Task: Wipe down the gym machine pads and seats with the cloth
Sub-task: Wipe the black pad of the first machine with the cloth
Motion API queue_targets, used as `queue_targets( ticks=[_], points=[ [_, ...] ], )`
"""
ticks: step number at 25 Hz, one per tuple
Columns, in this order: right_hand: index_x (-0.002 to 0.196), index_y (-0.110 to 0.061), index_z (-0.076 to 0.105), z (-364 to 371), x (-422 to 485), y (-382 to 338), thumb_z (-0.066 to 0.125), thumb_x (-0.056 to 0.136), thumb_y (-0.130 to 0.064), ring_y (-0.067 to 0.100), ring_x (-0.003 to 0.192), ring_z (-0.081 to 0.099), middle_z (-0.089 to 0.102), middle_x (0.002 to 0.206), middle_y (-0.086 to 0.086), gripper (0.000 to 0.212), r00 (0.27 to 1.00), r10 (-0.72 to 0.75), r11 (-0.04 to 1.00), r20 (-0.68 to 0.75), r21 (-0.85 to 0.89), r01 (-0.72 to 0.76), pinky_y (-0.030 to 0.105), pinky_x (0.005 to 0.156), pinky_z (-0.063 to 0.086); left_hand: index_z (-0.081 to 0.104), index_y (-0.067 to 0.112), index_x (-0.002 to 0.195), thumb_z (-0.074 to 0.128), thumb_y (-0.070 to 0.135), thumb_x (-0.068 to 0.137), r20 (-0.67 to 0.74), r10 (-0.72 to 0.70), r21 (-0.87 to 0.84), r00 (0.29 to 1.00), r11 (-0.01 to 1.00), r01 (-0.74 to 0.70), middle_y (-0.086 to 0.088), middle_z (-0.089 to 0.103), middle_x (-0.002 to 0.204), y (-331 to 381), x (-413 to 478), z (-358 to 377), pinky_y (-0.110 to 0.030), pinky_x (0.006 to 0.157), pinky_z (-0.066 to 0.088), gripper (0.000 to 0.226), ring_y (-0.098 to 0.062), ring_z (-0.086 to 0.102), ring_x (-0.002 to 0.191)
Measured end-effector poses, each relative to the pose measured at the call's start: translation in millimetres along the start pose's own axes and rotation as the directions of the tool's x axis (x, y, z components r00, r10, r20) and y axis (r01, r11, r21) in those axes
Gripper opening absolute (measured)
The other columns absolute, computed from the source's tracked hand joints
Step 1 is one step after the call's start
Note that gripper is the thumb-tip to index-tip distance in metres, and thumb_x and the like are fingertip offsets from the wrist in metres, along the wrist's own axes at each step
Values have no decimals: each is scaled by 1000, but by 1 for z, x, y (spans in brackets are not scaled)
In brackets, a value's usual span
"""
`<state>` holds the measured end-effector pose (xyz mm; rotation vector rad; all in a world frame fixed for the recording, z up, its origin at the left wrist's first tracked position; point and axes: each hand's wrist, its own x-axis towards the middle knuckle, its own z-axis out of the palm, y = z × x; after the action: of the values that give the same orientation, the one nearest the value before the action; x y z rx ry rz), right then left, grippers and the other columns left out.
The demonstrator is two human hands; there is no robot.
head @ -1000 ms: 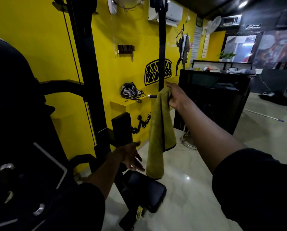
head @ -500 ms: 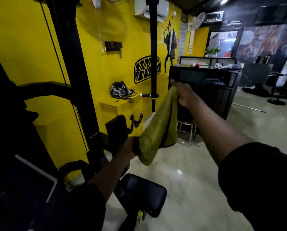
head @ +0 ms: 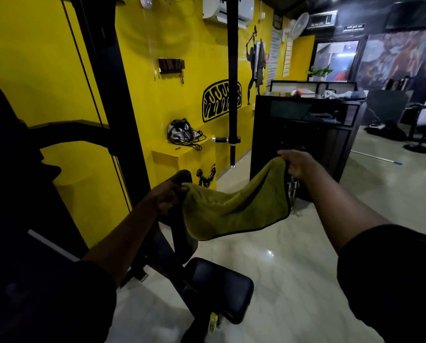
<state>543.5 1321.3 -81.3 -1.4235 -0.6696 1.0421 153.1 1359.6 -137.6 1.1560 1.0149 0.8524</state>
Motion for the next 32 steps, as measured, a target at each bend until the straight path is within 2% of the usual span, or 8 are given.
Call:
queue_targets(
  ticks=[5,11,16,19,22,25,29,32],
  points=[
    [119,-4,66,-4,-5,11,59,96,-6,19,81,64,64,97,11,25,989,6,1000,145,-18,-3,23,66,57,56,16,121,48,0,100,-180,97,156,979,985,-69,-19,62,116,9,-13,-4,-34,67,55,28,-24,64,84],
    [98,-12,70,5,-2,14,56,96,0,16,74,67,62,94,9,18,990,-76,997,122,-4,77,25,57,58,49,-2,138,44,-2,101,38,-15,47,999,999,13,-24,54,133,-3,-29,13,-14,57,54,37,-27,70,94],
    [105,-20,71,-19,-6,18,62,97,-13,8,82,59,64,98,-1,13,959,-281,876,-28,-417,244,20,62,46,69,1,110,58,-6,92,-318,247,309,915,940,-146,-14,65,119,-13,-14,13,-31,73,56,22,-20,63,92],
    [113,-8,71,-32,1,26,63,95,-8,22,99,65,67,108,10,20,974,-223,931,-33,-302,203,33,83,56,71,5,106,53,4,99,-438,252,266,863,953,-143,-11,64,115,-2,-9,11,-37,84,53,20,-26,58,100],
    [120,-2,66,-35,-1,31,71,90,-13,32,113,64,65,116,15,32,994,-106,989,26,-104,108,48,102,51,63,1,123,56,4,97,-295,113,-11,949,993,-121,-12,63,112,10,-13,10,-34,85,50,27,-25,59,101],
    [120,-4,64,-40,-7,29,69,89,-5,31,115,62,61,123,17,31,986,-139,980,88,-132,150,46,102,52,65,3,118,74,3,83,-130,233,328,964,928,-180,-15,65,109,16,-12,-2,-33,83,54,36,-21,61,96],
    [97,-13,70,-40,-16,26,67,93,-17,22,94,62,63,103,8,7,925,-356,631,131,-697,342,27,68,49,70,21,76,80,26,82,-144,489,797,860,572,-192,-13,67,80,18,-6,-9,-32,67,45,12,-18,58,74],
    [85,-17,65,-34,-15,24,66,92,-31,21,89,56,52,108,7,16,890,-435,426,137,-840,337,31,70,50,67,17,74,76,34,84,-161,458,734,874,648,-204,-1,60,75,23,-9,1,-28,66,40,22,-11,54,70]
  ],
)
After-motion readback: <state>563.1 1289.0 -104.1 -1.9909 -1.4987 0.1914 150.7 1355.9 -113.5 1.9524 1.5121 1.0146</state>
